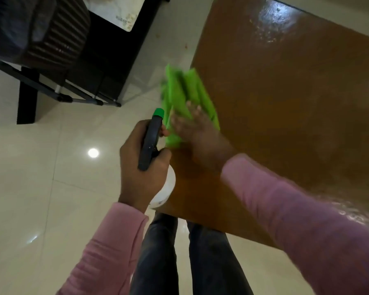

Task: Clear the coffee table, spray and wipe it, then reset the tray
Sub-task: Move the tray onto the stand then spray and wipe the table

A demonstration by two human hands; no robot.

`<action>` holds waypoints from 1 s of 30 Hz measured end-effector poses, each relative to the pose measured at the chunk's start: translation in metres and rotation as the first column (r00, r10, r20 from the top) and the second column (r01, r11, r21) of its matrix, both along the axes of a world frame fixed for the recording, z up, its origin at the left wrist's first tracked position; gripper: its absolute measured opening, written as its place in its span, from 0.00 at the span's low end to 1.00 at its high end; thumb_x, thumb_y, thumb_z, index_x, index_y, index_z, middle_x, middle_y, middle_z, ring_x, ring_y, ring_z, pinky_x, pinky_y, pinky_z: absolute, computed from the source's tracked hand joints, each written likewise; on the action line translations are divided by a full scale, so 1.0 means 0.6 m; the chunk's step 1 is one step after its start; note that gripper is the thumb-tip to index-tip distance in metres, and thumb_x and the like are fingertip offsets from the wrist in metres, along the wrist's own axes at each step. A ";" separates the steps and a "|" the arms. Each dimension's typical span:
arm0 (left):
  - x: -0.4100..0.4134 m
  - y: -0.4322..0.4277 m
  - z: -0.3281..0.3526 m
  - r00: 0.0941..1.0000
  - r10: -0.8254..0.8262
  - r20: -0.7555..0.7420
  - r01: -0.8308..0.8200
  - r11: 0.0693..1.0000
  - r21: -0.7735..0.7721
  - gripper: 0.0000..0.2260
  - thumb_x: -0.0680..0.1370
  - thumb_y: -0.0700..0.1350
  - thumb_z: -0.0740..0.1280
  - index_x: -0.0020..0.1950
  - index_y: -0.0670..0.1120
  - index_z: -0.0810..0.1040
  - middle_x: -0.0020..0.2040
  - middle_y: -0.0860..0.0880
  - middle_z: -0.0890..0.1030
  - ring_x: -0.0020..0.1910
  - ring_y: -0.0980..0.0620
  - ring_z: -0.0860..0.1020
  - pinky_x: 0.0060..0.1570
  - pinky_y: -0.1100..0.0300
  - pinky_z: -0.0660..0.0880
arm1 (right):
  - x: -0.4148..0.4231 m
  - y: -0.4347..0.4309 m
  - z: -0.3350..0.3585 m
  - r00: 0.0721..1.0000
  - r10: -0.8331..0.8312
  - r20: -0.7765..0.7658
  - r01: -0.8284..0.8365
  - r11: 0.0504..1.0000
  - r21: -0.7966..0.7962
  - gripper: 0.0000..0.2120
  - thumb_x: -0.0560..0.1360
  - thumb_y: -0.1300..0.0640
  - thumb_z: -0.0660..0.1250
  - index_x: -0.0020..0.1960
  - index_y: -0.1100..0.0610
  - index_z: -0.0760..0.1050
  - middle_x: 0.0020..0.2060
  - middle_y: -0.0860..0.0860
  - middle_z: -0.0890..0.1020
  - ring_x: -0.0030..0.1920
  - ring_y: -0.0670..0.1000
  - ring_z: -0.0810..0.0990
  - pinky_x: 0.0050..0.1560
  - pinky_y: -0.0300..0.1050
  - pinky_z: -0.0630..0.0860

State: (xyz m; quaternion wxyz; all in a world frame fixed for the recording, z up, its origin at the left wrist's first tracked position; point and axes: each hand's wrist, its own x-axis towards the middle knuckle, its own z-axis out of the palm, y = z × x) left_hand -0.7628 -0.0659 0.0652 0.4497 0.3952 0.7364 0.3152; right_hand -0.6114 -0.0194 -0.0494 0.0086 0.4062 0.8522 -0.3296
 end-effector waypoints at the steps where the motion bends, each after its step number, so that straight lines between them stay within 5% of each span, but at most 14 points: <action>1: -0.008 -0.001 0.005 1.000 -0.004 -0.016 0.004 1.000 0.030 0.15 0.66 0.33 0.65 0.52 0.42 0.76 0.48 0.49 0.80 0.37 0.47 0.77 0.41 0.56 0.75 | -0.011 -0.102 0.023 0.985 0.168 -0.044 -0.168 0.986 -0.004 0.32 0.70 0.67 0.53 0.74 0.53 0.63 0.74 0.54 0.63 0.75 0.61 0.50 0.72 0.60 0.45; 5: -0.036 -0.006 0.021 0.997 -0.063 -0.053 0.069 0.991 0.117 0.15 0.67 0.32 0.65 0.53 0.41 0.75 0.49 0.46 0.80 0.40 0.48 0.78 0.45 0.56 0.74 | 0.023 -0.312 0.023 0.864 0.491 0.113 -0.498 0.866 0.044 0.32 0.69 0.57 0.70 0.72 0.49 0.67 0.70 0.45 0.71 0.74 0.55 0.60 0.71 0.55 0.53; 7: -0.041 -0.013 0.025 0.993 -0.103 -0.064 0.111 0.985 0.129 0.15 0.67 0.32 0.65 0.54 0.40 0.75 0.50 0.47 0.80 0.40 0.49 0.78 0.46 0.56 0.75 | 0.054 -0.319 0.020 0.872 0.476 0.110 -0.472 0.879 -0.061 0.34 0.69 0.58 0.72 0.73 0.50 0.65 0.70 0.47 0.71 0.73 0.56 0.63 0.71 0.56 0.59; 9: -0.043 -0.025 0.023 0.987 -0.140 -0.078 0.150 0.979 0.141 0.16 0.68 0.30 0.65 0.54 0.39 0.75 0.50 0.48 0.79 0.41 0.50 0.78 0.48 0.56 0.75 | 0.094 -0.278 0.011 0.970 0.222 0.095 -0.226 0.973 0.036 0.34 0.70 0.63 0.70 0.73 0.50 0.63 0.70 0.51 0.70 0.72 0.59 0.62 0.65 0.59 0.67; 11: -0.047 -0.051 0.021 0.984 -0.163 -0.075 0.173 0.973 0.150 0.16 0.69 0.28 0.66 0.56 0.38 0.74 0.52 0.48 0.79 0.43 0.49 0.78 0.51 0.52 0.76 | 0.142 -0.207 0.006 0.984 -0.068 0.162 0.046 0.990 0.134 0.35 0.70 0.69 0.63 0.74 0.51 0.61 0.73 0.51 0.67 0.72 0.62 0.58 0.68 0.60 0.60; 15: -0.046 -0.120 0.021 0.956 -0.284 -0.073 0.292 0.945 0.149 0.18 0.72 0.31 0.66 0.62 0.40 0.72 0.57 0.52 0.77 0.55 0.55 0.77 0.59 0.53 0.76 | 0.139 -0.151 0.034 0.858 -0.458 0.232 0.467 0.884 0.014 0.43 0.67 0.74 0.58 0.77 0.52 0.51 0.77 0.47 0.51 0.77 0.60 0.42 0.76 0.54 0.40; 19: -0.045 -0.176 0.024 0.928 -0.369 -0.049 0.371 0.910 0.186 0.18 0.76 0.40 0.66 0.65 0.42 0.69 0.54 0.69 0.74 0.53 0.66 0.75 0.55 0.71 0.71 | 0.028 -0.281 0.046 0.882 -0.432 0.188 0.445 0.895 -0.033 0.41 0.71 0.73 0.56 0.78 0.51 0.46 0.76 0.44 0.43 0.74 0.58 0.31 0.67 0.47 0.25; 23: -0.048 -0.197 0.026 0.923 -0.380 -0.056 0.383 0.899 0.212 0.18 0.75 0.44 0.67 0.64 0.44 0.68 0.49 0.74 0.73 0.50 0.74 0.73 0.51 0.78 0.67 | -0.015 -0.419 0.062 0.937 -0.290 0.196 0.325 0.929 -0.180 0.37 0.75 0.68 0.57 0.77 0.49 0.45 0.76 0.42 0.43 0.75 0.58 0.35 0.76 0.56 0.39; 26: -0.043 -0.200 0.019 0.921 -0.384 -0.063 0.388 0.895 0.219 0.17 0.76 0.41 0.68 0.63 0.45 0.68 0.48 0.72 0.74 0.49 0.74 0.73 0.50 0.80 0.67 | -0.001 -0.445 0.113 0.892 -0.427 0.146 0.445 0.781 -0.439 0.31 0.76 0.68 0.57 0.76 0.49 0.59 0.77 0.41 0.46 0.76 0.56 0.55 0.74 0.53 0.58; 30: -0.035 -0.199 0.019 0.918 -0.388 -0.079 0.395 0.891 0.223 0.18 0.77 0.37 0.68 0.65 0.41 0.68 0.52 0.64 0.72 0.50 0.73 0.73 0.50 0.80 0.67 | 0.047 -0.407 0.179 0.885 -0.449 0.125 0.430 0.684 -0.590 0.23 0.74 0.69 0.59 0.66 0.54 0.74 0.72 0.52 0.67 0.67 0.55 0.70 0.67 0.47 0.67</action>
